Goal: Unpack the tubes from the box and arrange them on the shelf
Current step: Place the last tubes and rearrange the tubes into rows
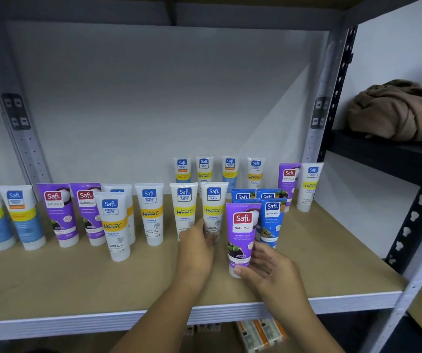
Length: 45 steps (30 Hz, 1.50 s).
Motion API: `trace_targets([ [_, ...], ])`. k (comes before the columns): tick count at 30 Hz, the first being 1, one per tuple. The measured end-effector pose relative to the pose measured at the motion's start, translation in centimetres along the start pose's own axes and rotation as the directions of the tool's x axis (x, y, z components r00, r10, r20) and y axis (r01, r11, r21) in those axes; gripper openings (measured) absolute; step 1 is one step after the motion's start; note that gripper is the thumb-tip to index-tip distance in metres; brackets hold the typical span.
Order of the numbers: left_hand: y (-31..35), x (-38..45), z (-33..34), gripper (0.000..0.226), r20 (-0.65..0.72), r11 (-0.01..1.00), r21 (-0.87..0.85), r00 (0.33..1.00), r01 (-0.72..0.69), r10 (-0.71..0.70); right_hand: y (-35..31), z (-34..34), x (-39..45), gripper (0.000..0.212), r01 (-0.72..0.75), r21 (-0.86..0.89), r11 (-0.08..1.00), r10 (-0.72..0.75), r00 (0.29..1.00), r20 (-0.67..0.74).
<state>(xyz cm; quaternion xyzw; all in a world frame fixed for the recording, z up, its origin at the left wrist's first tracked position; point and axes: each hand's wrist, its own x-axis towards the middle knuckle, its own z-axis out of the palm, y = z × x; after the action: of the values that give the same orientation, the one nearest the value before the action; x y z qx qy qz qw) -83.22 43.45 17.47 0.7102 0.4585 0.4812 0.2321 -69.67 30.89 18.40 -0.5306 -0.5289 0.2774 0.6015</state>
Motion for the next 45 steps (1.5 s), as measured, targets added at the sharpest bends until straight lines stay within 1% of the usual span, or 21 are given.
trace_targets([
  [3, -0.2, -0.4, -0.5, 0.022, 0.01, 0.999, 0.034, 1.0, 0.012, -0.012, 0.0, -0.1, 0.0, 0.047, 0.005, -0.005, 1.0, -0.005, 1.0, -0.005],
  [8, 0.7, -2.6, -2.8, 0.03, 0.018, 0.998, 0.035, 0.999, 0.043, -0.044, -0.4, -0.1, 0.0, 0.045, 0.003, -0.046, 0.999, -0.004, 1.0, -0.009],
  [10, 1.2, -3.8, -4.6, 0.026, 0.072, 0.999, 0.046, 0.997, -0.011, 0.008, -0.6, 0.0, -0.1, 0.045, 0.004, -0.062, 0.998, -0.004, 1.0, -0.002],
  [11, 1.2, -4.4, -5.8, 0.025, 0.137, 0.996, 0.059, 0.989, -0.072, 0.063, -0.7, -0.1, -0.1, 0.044, 0.009, -0.069, 0.998, -0.008, 1.0, 0.005],
  [12, 1.2, -5.0, -7.2, 0.028, 0.233, 0.986, 0.086, 0.965, -0.146, 0.123, -0.9, 0.0, -0.1, 0.044, 0.011, -0.076, 0.997, -0.01, 1.0, 0.014],
  [14, 0.3, -5.8, -10.0, 0.044, 0.445, 0.946, 0.129, 0.87, -0.296, 0.212, -1.2, 0.4, -0.2, 0.043, 0.02, -0.09, 0.996, -0.016, 0.999, 0.034],
  [15, -0.4, -6.0, -11.3, 0.052, 0.519, 0.925, 0.141, 0.822, -0.352, 0.234, -1.4, 0.7, -0.2, 0.042, 0.027, -0.101, 0.995, -0.023, 0.999, 0.043],
  [16, -1.2, -6.0, -12.6, 0.057, 0.563, 0.91, 0.149, 0.79, -0.387, 0.244, -1.5, 1.2, -0.2, 0.043, 0.038, -0.112, 0.993, -0.032, 0.998, 0.057],
  [17, -1.8, -6.1, -13.9, 0.059, 0.582, 0.9, 0.154, 0.773, -0.408, 0.251, -1.7, 1.8, -0.2, 0.043, 0.046, -0.119, 0.992, -0.037, 0.997, 0.074],
  [19, -2.9, -6.3, -16.3, 0.06, 0.588, 0.893, 0.171, 0.77, -0.416, 0.246, -2.0, 3.4, -0.3, 0.043, 0.053, -0.117, 0.992, -0.041, 0.993, 0.109],
  [22, -4.2, -6.7, -19.8, 0.056, 0.556, 0.891, 0.199, 0.795, -0.409, 0.241, -2.5, 6.3, -0.4, 0.042, 0.056, -0.121, 0.991, -0.037, 0.987, 0.159],
  [27, -6.5, -7.5, -25.4, 0.049, 0.488, 0.909, 0.252, 0.855, -0.332, 0.177, -3.3, 12.3, -0.7, 0.041, 0.077, -0.127, 0.989, -0.047, 0.972, 0.229],
  [30, -7.8, -7.6, -28.6, 0.049, 0.474, 0.917, 0.279, 0.871, -0.285, 0.127, -3.9, 16.4, -0.9, 0.041, 0.1, -0.119, 0.988, -0.066, 0.964, 0.256],
  [35, -10.2, -7.1, -32.8, 0.056, 0.453, 0.926, 0.311, 0.89, -0.213, 0.052, -4.9, 23.0, -0.9, 0.038, 0.13, -0.091, 0.987, -0.097, 0.949, 0.299],
  [38, -11.2, -6.4, -34.8, 0.064, 0.455, 0.924, 0.332, 0.89, -0.191, 0.021, -5.3, 26.3, -0.4, 0.04, 0.14, -0.095, 0.986, -0.103, 0.942, 0.321],
  [43, -12.8, -5.7, -36.9, 0.075, 0.396, 0.91, 0.383, 0.918, -0.157, -0.009, -5.0, 30.3, 1.1, 0.042, 0.173, -0.145, 0.974, -0.124, 0.946, 0.3],
  [45, -13.1, -5.7, -37.1, 0.077, 0.387, 0.917, 0.373, 0.922, -0.141, -0.016, -4.5, 31.5, 1.8, 0.04, 0.165, -0.161, 0.973, -0.114, 0.952, 0.285],
])
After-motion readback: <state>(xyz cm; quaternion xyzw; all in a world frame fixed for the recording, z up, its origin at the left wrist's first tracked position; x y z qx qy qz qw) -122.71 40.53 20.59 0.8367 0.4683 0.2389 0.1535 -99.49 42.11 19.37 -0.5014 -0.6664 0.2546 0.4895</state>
